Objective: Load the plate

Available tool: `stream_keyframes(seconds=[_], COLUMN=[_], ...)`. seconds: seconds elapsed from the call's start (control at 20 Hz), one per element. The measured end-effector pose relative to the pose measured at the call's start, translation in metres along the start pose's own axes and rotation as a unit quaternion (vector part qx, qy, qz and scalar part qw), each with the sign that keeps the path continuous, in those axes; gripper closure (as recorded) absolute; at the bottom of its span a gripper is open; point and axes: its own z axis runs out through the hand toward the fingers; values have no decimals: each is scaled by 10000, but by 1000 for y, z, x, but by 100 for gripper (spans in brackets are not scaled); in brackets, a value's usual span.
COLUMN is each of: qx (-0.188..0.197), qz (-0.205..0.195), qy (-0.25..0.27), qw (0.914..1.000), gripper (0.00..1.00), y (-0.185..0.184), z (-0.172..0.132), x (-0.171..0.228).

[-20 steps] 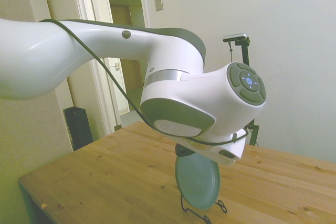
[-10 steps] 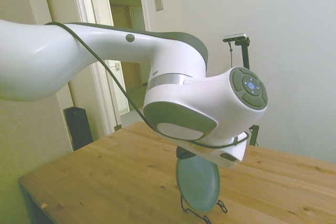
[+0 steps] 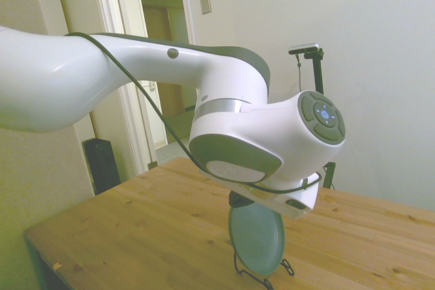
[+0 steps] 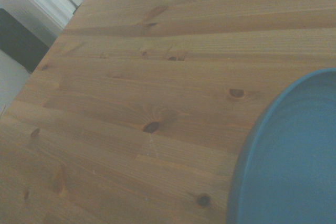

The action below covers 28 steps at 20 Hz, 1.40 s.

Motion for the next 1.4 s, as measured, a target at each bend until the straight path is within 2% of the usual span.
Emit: stream_keyframes(seconds=[0.85,0.9,1.4], qx=[-54,-59,-136], qz=[-170,-179,-304], qy=[149,155,213], qw=[9997,9997,9992], gripper=[100,0,0], y=[14,14,15], z=[14,15,13], x=[-10,-10,-17])
